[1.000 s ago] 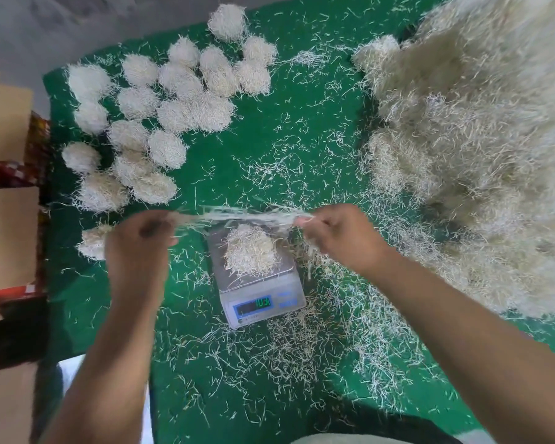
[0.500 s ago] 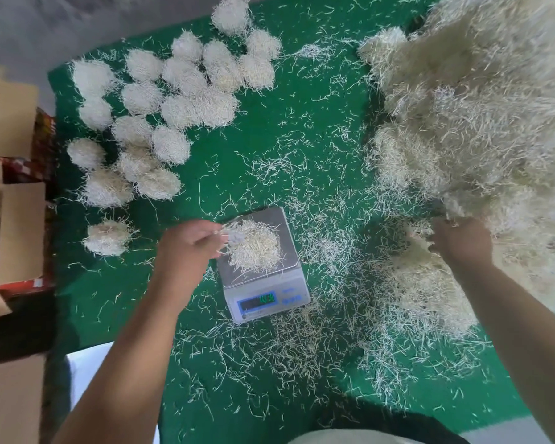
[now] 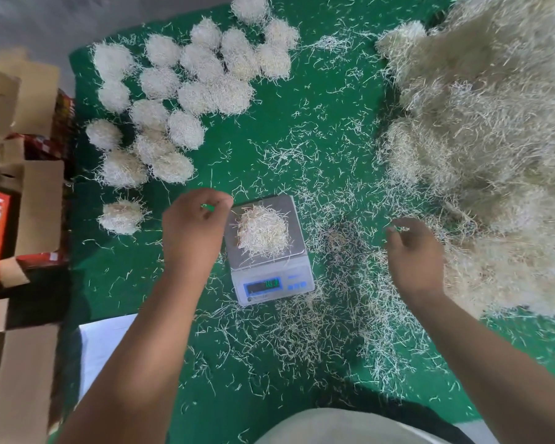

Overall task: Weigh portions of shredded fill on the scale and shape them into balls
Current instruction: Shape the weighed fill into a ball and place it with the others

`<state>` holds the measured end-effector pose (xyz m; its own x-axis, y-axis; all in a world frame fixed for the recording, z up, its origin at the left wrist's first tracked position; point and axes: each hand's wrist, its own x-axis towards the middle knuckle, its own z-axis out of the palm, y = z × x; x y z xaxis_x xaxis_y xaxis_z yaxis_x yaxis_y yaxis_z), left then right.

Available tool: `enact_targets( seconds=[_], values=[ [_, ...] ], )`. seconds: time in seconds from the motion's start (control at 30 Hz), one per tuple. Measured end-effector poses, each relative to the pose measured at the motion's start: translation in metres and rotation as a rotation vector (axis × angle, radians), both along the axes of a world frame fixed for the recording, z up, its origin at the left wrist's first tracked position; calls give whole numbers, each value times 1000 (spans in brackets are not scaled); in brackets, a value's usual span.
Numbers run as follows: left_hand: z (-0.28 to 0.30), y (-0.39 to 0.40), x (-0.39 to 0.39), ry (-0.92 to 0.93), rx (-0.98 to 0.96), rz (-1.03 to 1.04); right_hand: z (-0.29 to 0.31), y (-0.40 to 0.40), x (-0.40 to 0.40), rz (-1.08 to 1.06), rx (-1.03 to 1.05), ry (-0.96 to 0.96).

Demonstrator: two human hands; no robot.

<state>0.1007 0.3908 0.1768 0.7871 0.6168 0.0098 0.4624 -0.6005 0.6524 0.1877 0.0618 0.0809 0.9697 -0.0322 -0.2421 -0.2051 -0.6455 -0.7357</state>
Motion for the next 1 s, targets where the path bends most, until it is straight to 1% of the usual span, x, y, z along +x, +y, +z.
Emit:
enact_targets(
  seconds=[0.07, 0.17, 0.37, 0.43, 0.5, 0.6, 0.67, 0.77, 0.9, 0.97, 1.0],
  values=[
    [0, -4, -15, -39, -3, 19, -1, 0, -9, 5, 22, -30],
    [-6, -3, -34, -50, 10, 50, 1, 4, -20, 23, 38, -27],
    [-16, 0, -53, -55, -28, 91, 8, 9, -28, 100, -1, -42],
    [-22, 3, -49, 34, -32, 4, 8, 8, -31, 107, 10, -45],
    [-27, 6, -37, 183, -40, -116, 6, 5, -35, 111, 40, -17],
    [-40, 2, -8, 321, -130, -254, 1, -4, -40, 128, 48, 28],
    [-54, -5, 13, 402, -112, -365, -2, -11, -43, 136, 53, 58],
    [-76, -12, 40, 575, -32, -483, -5, -19, -47, 138, 67, 86],
    [-111, -19, 50, 717, 72, -500, -6, -29, -49, 135, 108, 126],
    [-124, -23, 48, 725, 128, -456, -7, -32, -49, 130, 99, 119],
    [-130, -23, 47, 715, 126, -428, -8, -33, -48, 131, 84, 115]
  ],
)
